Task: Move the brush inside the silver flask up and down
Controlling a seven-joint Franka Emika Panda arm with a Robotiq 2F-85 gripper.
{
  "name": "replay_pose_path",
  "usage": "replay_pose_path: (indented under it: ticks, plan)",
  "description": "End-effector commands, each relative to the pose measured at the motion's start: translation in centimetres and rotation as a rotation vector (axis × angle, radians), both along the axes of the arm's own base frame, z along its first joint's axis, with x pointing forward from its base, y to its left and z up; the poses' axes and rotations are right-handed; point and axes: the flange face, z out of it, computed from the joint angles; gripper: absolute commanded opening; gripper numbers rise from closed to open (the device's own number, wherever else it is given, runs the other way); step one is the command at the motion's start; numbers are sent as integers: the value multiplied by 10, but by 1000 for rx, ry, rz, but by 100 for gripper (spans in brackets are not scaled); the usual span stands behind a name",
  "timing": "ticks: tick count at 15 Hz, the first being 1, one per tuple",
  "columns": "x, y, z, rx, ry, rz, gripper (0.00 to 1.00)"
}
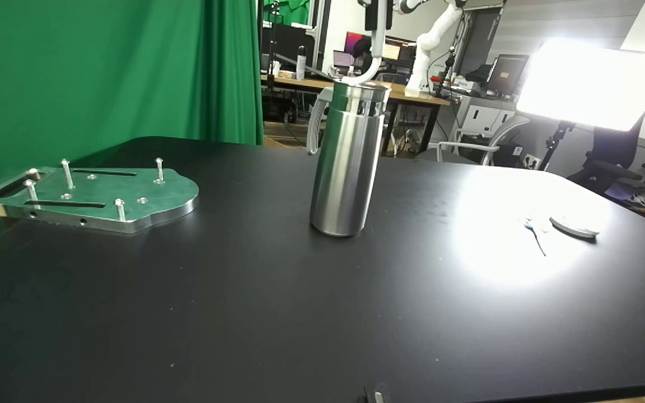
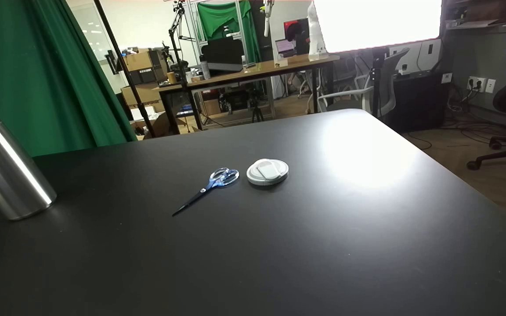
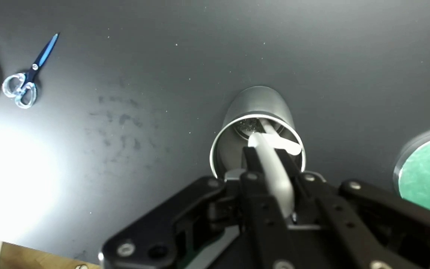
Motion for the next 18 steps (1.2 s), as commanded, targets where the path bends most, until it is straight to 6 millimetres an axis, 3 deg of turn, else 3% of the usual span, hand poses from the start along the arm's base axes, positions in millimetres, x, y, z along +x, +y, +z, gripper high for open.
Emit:
replay_pose_path:
  ticks: [1,6,18]
  plan:
    - [-2,1,0,-24,-12,-12,4]
    - [0,-2,19,-17,-34,-15,4]
    - [-13,-14,103,27,-161,-26,4]
